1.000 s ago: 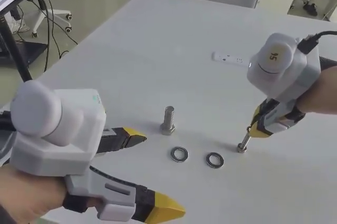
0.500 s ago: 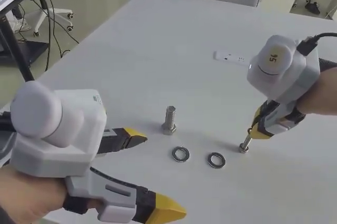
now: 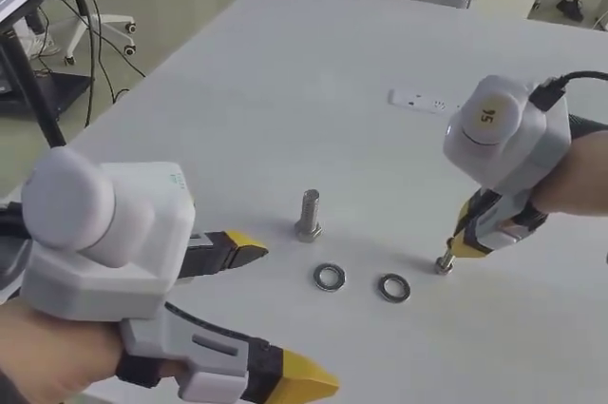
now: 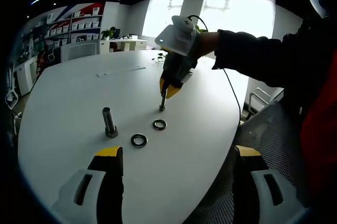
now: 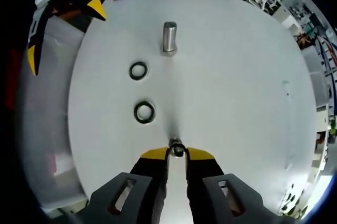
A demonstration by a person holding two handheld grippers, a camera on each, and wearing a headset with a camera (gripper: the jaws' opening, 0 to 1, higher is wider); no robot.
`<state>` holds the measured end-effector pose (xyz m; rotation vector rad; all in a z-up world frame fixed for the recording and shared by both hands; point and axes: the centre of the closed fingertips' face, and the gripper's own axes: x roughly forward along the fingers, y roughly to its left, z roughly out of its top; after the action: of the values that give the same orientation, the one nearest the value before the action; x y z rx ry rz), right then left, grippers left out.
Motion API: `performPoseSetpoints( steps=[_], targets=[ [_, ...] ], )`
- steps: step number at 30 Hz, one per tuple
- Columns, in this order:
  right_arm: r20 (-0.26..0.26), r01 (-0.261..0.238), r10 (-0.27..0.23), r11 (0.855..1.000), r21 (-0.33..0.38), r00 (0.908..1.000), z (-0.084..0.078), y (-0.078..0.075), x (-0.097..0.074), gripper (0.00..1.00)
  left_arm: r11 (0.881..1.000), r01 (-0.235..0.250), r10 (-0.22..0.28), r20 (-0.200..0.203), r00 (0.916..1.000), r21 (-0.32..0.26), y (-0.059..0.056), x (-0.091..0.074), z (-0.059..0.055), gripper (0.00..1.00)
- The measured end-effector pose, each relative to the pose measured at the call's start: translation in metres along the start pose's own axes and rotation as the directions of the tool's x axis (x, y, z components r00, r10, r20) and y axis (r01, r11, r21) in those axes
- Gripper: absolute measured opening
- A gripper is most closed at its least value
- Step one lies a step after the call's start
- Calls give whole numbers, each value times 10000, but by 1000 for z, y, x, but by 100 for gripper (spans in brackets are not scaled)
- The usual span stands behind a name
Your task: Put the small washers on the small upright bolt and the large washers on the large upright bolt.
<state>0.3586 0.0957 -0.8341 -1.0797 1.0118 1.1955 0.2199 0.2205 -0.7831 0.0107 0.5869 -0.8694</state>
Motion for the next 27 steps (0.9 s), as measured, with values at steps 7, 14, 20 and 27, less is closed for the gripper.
performPoseSetpoints(
  steps=[7,14,20,27],
  targets=[
    [-73,-98,99,9999,47,9999,-2,-2,10,13,10000,-9,9,-20,10000,-19,0,0,-1,86],
    [-126,-196,196,9998,67,9997,-2,-1,18,13,10000,-16,16,-41,10000,-36,0,0,-2,86],
    [-120,-268,269,9996,116,9996,-3,0,26,13,10000,-13,13,-98,10000,-41,0,0,-3,86],
    [-183,-314,316,9994,116,9993,-3,1,30,13,10000,-23,22,-125,9999,-62,0,-1,-4,86]
  ],
)
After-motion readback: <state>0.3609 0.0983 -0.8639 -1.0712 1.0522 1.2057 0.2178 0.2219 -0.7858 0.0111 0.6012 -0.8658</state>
